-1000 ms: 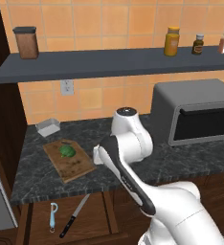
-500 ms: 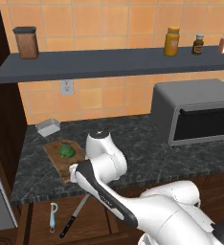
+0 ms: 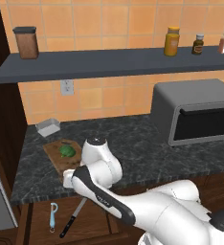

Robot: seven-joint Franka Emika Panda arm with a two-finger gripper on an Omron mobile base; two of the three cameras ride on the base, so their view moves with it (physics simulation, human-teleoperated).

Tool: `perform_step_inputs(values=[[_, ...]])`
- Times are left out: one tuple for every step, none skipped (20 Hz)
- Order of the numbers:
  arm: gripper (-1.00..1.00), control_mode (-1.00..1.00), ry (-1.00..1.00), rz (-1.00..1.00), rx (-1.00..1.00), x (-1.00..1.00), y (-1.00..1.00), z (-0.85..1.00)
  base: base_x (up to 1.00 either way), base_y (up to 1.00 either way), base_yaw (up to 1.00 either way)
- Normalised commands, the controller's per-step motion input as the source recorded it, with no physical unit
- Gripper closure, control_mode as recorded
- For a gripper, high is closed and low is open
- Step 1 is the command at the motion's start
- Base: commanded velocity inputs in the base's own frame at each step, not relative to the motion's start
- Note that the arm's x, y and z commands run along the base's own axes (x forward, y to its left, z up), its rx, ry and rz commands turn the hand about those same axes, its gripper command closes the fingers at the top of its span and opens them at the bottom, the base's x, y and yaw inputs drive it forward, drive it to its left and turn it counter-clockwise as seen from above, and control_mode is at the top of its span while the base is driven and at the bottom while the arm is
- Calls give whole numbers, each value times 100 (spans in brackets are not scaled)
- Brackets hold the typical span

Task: Place the appropriate cutting tool for cutting the broccoli skin on the cutting board.

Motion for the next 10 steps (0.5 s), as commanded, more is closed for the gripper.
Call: perform_step_inputs(values=[[-100,-100,0,0,3,0,41,-35,0,0,0],[-100,-100,1,0,4,-6,26,-49,0,0,0],[-100,-100,4,0,3,-26,35,-66,0,0,0],[-100,-100,2,0,2,-38,29,-64,0,0,0],[-100,-100,8,0,0,-38,29,-63,0,0,0],[-100,-100,15,0,0,-28,32,-51,0,0,0],[-100,-100,21,0,0,-24,42,-52,0,0,0],[-100,-100,23,0,0,-24,39,-54,0,0,0],[-100,-100,19,0,0,-32,28,-51,0,0,0],[-100,-100,17,0,0,-21,12,-55,0,0,0]])
